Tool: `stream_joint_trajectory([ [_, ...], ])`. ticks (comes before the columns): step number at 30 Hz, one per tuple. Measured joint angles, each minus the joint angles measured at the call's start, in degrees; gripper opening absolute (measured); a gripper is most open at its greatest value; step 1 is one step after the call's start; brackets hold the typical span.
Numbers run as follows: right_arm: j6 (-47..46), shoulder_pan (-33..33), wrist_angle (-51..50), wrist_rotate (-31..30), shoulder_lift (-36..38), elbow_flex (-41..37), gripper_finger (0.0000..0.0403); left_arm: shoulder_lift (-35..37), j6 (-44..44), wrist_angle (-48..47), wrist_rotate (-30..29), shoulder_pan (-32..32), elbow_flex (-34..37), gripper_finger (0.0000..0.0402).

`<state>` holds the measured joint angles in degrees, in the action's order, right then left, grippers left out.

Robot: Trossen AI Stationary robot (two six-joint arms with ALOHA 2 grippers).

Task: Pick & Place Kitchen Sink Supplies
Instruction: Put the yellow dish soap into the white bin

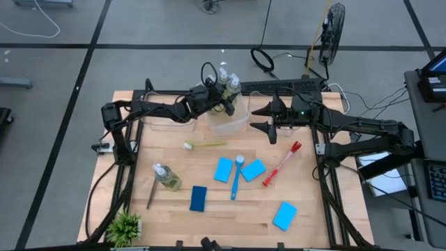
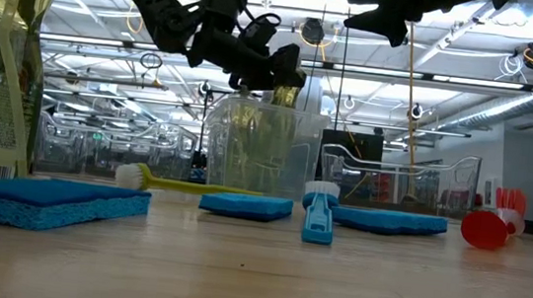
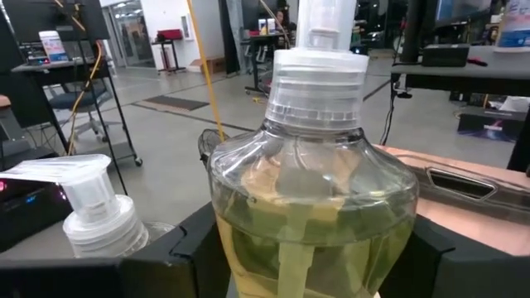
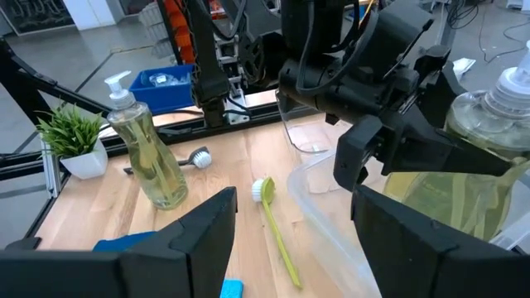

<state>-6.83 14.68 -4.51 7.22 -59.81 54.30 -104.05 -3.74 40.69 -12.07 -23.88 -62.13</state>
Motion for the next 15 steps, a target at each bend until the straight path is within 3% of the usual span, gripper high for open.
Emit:
stream_joint_trajectory([
  [15,-1.0,0.0,0.0,-1.4,0.0,0.0,0.0226,-1.6,-1.8,0.0,-1.0,0.0,0.0,0.0236],
])
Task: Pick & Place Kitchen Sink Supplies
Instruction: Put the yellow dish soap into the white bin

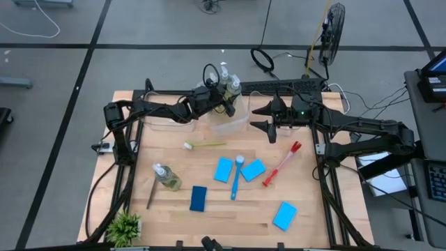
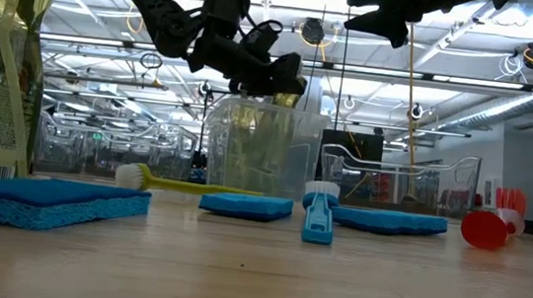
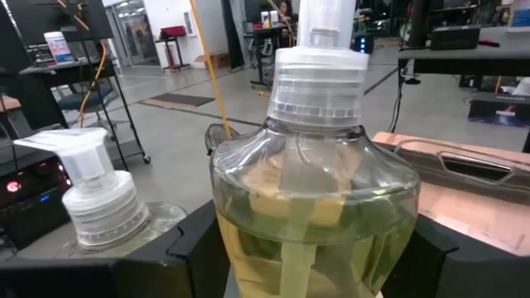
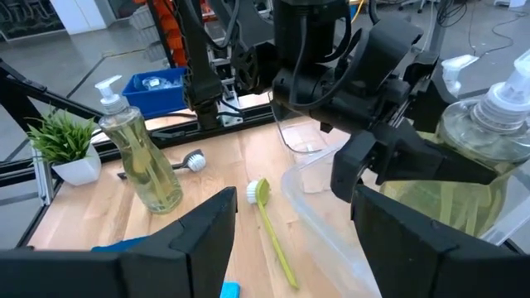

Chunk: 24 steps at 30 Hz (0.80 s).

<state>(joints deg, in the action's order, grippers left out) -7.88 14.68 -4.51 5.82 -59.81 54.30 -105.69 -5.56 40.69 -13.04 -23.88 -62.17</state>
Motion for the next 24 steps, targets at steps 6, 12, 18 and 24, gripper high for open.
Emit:
stream_joint_trajectory([
  [6,0.0,0.0,0.0,0.0,0.0,0.0,0.0226,0.0,-0.3,-0.4,-0.1,0.0,0.0,0.0236],
  [12,0.0,0.0,0.0,0.0,0.0,0.0,0.0226,0.0,-0.6,-1.5,-0.1,0.0,0.0,0.0237],
  [18,0.0,0.0,0.0,0.1,0.0,0.0,0.0226,0.0,-0.6,-1.8,-0.2,0.1,0.0,0.0248],
  [24,0.0,0.0,0.0,0.1,0.0,0.0,0.0226,0.0,-0.8,-2.0,-0.4,0.0,0.0,0.0276],
])
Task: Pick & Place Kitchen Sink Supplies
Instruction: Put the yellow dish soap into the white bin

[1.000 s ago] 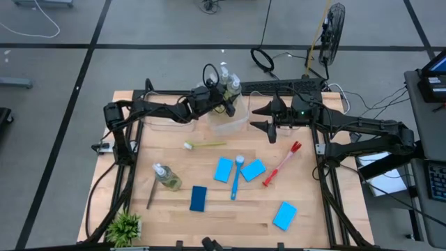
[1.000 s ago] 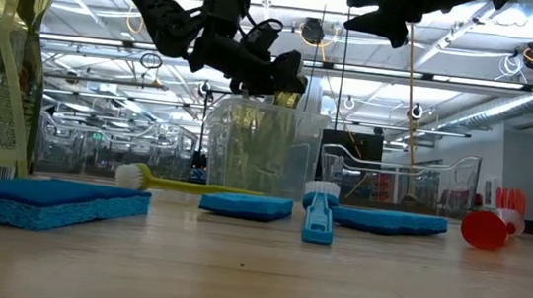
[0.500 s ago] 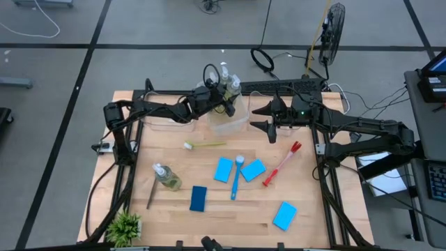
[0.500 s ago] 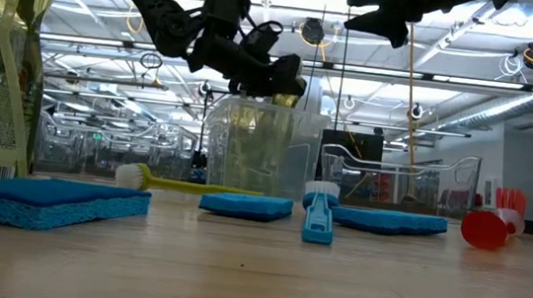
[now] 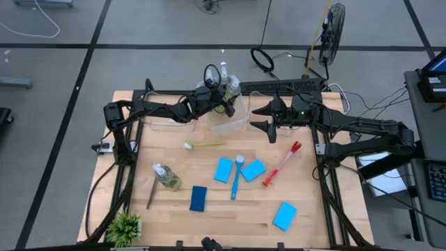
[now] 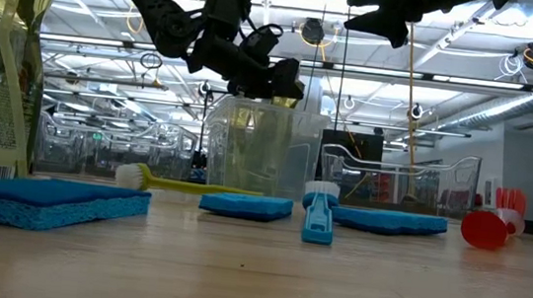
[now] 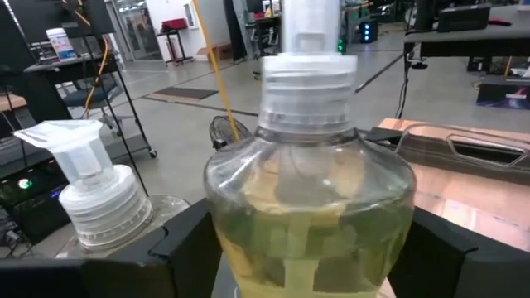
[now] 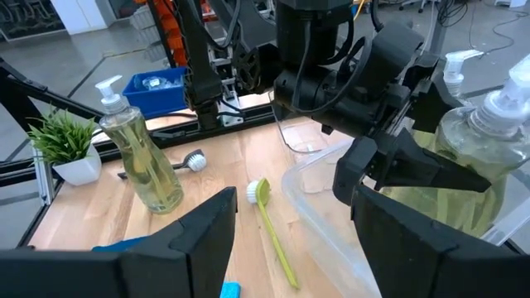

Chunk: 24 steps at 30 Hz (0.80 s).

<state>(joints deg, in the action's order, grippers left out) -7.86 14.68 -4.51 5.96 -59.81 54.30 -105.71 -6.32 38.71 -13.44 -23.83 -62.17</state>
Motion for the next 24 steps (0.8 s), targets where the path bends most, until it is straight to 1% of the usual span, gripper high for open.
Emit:
stream_joint_trajectory([
  [9,0.8,0.0,0.0,0.0,0.0,0.0,0.0226,0.0,0.2,0.1,0.1,0.3,0.0,0.0307],
  [18,1.0,0.0,0.0,0.0,0.0,0.0,0.0226,-0.1,0.4,0.4,0.3,0.4,0.0,0.0312],
  [24,1.0,0.0,0.0,0.0,0.0,0.0,0.0226,-0.1,0.2,0.9,0.7,0.8,0.0,0.0328],
])
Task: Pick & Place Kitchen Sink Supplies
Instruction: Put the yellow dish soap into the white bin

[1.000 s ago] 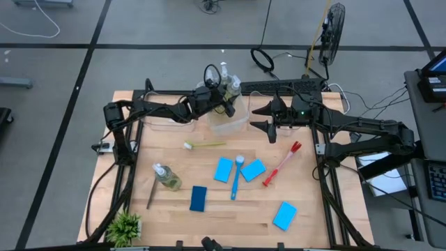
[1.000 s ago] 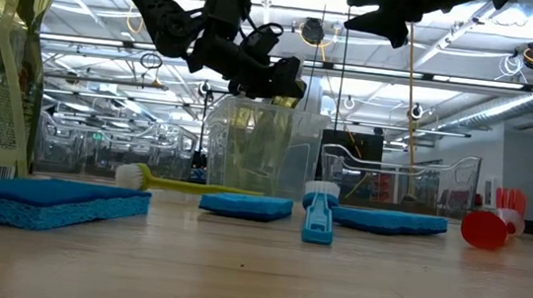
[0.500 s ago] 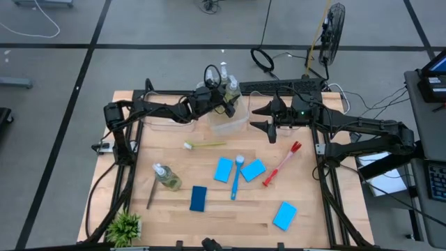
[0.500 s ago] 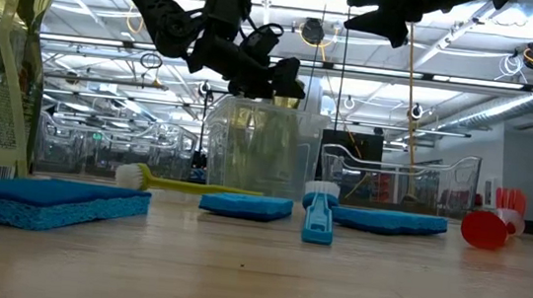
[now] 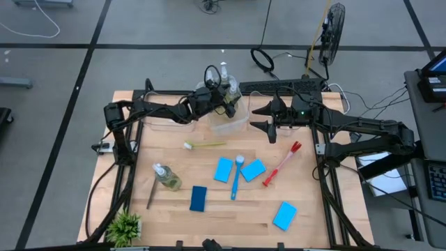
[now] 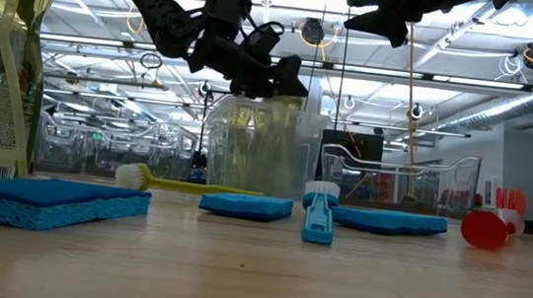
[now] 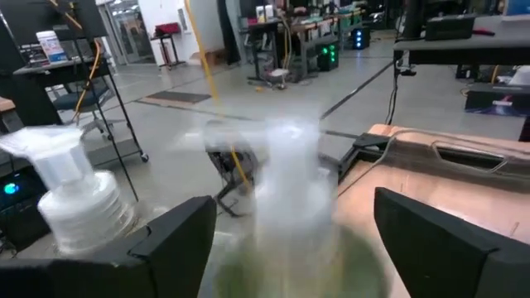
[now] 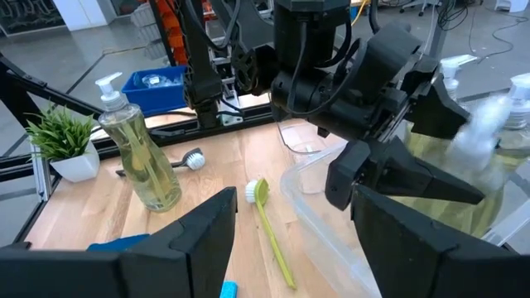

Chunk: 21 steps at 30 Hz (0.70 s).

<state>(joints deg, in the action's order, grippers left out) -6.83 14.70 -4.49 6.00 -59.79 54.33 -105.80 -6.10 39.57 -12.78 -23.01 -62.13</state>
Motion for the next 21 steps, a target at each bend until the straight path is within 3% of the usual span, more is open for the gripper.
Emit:
stream_joint_trajectory([
  [8,0.0,0.0,0.0,0.0,0.0,0.0,0.0226,0.0,-0.6,-0.1,-0.4,0.3,0.0,0.0344],
  [21,0.0,0.0,0.0,0.0,0.0,0.0,0.0226,0.0,-2.6,5.9,-0.8,0.9,0.0,0.0338],
])
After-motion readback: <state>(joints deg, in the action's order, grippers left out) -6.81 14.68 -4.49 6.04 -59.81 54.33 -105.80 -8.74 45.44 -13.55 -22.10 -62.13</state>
